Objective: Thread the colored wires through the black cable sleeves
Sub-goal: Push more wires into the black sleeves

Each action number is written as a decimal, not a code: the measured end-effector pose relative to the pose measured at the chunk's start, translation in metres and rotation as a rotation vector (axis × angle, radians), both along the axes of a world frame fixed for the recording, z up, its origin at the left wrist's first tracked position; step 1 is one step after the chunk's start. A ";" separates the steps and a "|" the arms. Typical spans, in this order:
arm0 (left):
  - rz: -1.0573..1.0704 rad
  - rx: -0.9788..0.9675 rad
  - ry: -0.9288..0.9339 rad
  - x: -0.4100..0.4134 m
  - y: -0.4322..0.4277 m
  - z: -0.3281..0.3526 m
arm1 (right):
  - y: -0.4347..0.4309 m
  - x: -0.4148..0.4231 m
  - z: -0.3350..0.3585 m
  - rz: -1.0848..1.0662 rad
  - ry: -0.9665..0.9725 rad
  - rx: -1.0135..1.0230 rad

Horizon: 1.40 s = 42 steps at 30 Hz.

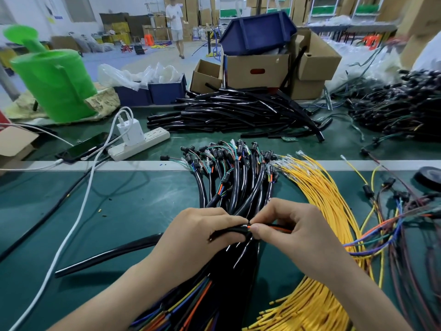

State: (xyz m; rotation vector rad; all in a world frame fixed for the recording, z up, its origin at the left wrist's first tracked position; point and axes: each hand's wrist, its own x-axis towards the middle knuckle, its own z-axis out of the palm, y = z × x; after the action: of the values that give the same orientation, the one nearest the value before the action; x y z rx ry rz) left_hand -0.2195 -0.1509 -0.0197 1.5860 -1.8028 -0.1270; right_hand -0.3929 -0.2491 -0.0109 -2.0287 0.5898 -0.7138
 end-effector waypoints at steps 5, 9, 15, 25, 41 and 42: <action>-0.027 0.079 -0.003 -0.001 0.000 0.004 | 0.000 -0.001 -0.002 0.014 0.011 -0.006; -0.038 0.175 0.012 0.000 -0.003 0.011 | -0.001 -0.001 0.001 0.015 0.011 0.043; -0.047 0.347 0.103 0.004 -0.002 0.017 | -0.004 -0.003 0.004 0.058 0.016 0.154; -0.053 0.414 0.218 0.005 0.001 0.019 | -0.004 -0.002 0.003 0.048 0.038 0.213; -0.075 0.434 0.342 0.005 0.004 0.016 | -0.007 -0.003 0.001 0.083 0.081 0.195; -0.067 0.429 0.343 0.005 0.005 0.016 | -0.007 -0.003 0.001 0.082 0.080 0.193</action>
State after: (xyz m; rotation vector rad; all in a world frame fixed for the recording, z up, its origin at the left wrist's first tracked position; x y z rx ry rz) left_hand -0.2142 -0.1462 -0.0040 1.6627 -1.6241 -0.8132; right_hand -0.3961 -0.2560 -0.0098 -1.8963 0.5949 -0.5089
